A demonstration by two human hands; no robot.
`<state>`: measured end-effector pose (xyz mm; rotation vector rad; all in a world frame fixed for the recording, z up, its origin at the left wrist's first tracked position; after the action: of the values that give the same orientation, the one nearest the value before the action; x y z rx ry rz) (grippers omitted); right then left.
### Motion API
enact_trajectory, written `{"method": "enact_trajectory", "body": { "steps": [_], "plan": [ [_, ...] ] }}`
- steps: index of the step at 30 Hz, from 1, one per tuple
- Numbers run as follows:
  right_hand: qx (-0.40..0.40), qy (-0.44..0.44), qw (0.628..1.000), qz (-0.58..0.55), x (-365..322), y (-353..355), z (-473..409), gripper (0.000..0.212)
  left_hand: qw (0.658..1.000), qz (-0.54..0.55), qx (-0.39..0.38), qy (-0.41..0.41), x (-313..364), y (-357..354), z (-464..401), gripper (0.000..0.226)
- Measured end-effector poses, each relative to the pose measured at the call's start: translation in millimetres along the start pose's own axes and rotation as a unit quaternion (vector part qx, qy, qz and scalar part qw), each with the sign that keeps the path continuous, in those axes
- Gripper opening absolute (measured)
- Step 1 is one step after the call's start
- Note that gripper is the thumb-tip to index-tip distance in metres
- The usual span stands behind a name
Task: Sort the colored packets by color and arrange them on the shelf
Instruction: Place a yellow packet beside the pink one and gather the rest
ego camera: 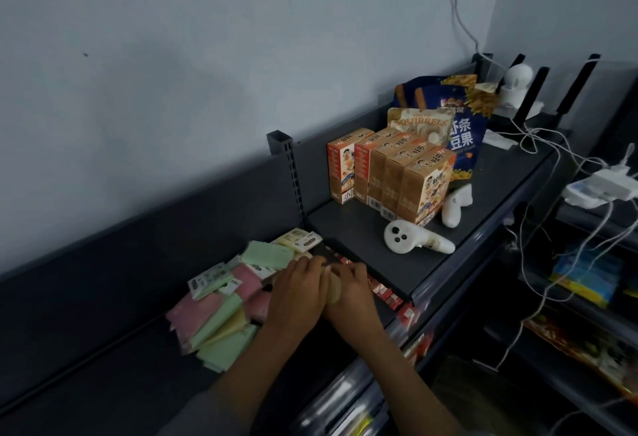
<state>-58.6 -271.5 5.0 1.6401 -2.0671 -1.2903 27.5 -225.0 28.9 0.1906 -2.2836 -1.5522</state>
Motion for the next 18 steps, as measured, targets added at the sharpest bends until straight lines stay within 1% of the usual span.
{"method": "enact_trajectory", "body": {
  "steps": [1, 2, 3, 4, 5, 7, 8, 10, 11, 12, 13, 14, 15, 17, 18],
  "plan": [
    [-0.003, -0.051, 0.996, -0.071, 3, 1, 1, 0.016, 1.000, 0.002, -0.007, 0.011, -4, 0, 2, 0.041],
    [-0.020, -0.110, 0.983, -0.145, 6, 0, 1, 0.027, 0.999, 0.005, -0.017, 0.033, -10, 2, 5, 0.041],
    [-0.055, -0.156, 0.963, -0.213, 8, -7, 3, 0.037, 0.998, 0.014, -0.019, 0.053, -17, 4, 7, 0.042],
    [-0.085, -0.180, 0.947, -0.251, 8, -15, 4, 0.043, 0.997, 0.021, -0.021, 0.073, -23, 8, 11, 0.043],
    [-0.104, -0.178, 0.943, -0.259, 6, -22, 4, 0.046, 0.996, 0.029, -0.009, 0.084, -31, 12, 14, 0.042],
    [-0.126, -0.170, 0.934, -0.289, -3, -30, 1, 0.050, 0.997, 0.010, 0.013, 0.075, -42, 20, 24, 0.021],
    [-0.135, -0.166, 0.930, -0.301, -9, -32, -2, 0.051, 0.997, -0.003, 0.004, 0.077, -45, 25, 31, 0.016],
    [-0.143, -0.158, 0.916, -0.340, -24, -33, -5, 0.052, 0.994, 0.027, -0.003, 0.105, -59, 30, 44, 0.019],
    [-0.144, -0.153, 0.907, -0.364, -33, -34, -5, 0.052, 0.993, 0.038, 0.007, 0.107, -68, 32, 50, 0.019],
    [-0.143, -0.146, 0.897, -0.392, -43, -33, -6, 0.053, 0.993, 0.034, 0.002, 0.114, -71, 38, 58, 0.028],
    [-0.141, -0.133, 0.894, -0.404, -53, -34, -6, 0.055, 0.994, 0.015, 0.021, 0.110, -78, 39, 65, 0.035],
    [-0.144, -0.122, 0.891, -0.413, -63, -35, -7, 0.058, 0.992, -0.010, 0.024, 0.121, -83, 45, 73, 0.029],
    [-0.148, -0.115, 0.889, -0.419, -71, -40, -7, 0.060, 0.989, -0.019, 0.052, 0.135, -89, 52, 81, 0.021],
    [-0.169, -0.129, 0.870, -0.444, -88, -50, -6, 0.068, 0.977, -0.006, 0.079, 0.198, -104, 63, 99, 0.049],
    [-0.178, -0.138, 0.862, -0.453, -96, -58, -4, 0.072, 0.968, 0.000, 0.086, 0.234, -111, 69, 109, 0.054]
  ]
}}
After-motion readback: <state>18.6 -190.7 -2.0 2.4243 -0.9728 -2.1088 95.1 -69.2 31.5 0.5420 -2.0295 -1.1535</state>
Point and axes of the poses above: each hand's wrist, its own z-axis away from the middle knuckle, its own y-axis out of the back of the hand, x = y × z, the point moved 6 cm from there along -z, towards the middle knuckle, and after that the axes turned 2 degrees about -x, right-handed, at the moved point
